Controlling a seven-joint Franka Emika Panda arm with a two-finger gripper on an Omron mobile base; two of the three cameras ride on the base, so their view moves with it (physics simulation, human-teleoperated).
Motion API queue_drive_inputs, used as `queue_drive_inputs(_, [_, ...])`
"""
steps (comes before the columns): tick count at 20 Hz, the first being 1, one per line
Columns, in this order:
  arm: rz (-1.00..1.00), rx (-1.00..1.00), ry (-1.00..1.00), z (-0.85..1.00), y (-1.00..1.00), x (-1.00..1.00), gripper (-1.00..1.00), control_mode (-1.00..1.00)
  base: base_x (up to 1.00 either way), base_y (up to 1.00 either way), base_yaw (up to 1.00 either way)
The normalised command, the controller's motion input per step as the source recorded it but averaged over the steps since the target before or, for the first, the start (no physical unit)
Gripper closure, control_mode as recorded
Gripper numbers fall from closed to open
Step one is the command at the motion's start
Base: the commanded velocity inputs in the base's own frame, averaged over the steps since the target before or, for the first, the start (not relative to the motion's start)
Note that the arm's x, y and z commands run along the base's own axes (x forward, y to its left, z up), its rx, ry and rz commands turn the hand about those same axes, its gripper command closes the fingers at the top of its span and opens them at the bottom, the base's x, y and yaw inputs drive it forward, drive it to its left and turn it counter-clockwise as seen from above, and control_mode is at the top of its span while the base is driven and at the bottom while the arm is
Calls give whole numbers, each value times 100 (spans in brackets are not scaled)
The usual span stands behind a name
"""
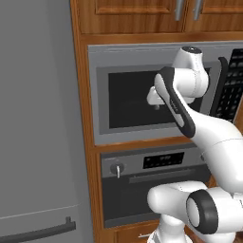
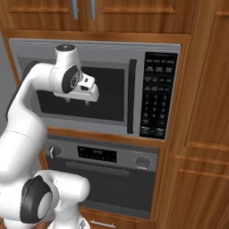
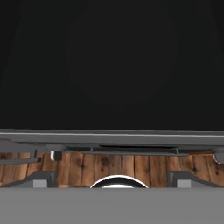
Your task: Take the baked cake out of the oven and place it on the plate for cooling. Then close the oven door.
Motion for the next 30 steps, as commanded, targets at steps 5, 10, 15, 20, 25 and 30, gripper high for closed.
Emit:
queue_drive_inputs(5, [0, 0, 0, 0, 0, 0, -100, 100, -25, -46, 0])
queue_drive_inputs(10, [0, 0, 0, 0, 0, 0, -100, 100, -51, -2, 0])
queue_drive_inputs(15, [0, 0, 0, 0, 0, 0, -100, 100, -31, -1, 0])
queue_drive_inputs(20, [0, 0, 0, 0, 0, 0, -100, 100, -22, -23, 15])
queue_drive_inputs(25, [0, 0, 0, 0, 0, 0, -100, 100, -44, -22, 25])
queue_drive_inputs(30, [0, 0, 0, 0, 0, 0, -100, 100, -52, -24, 21])
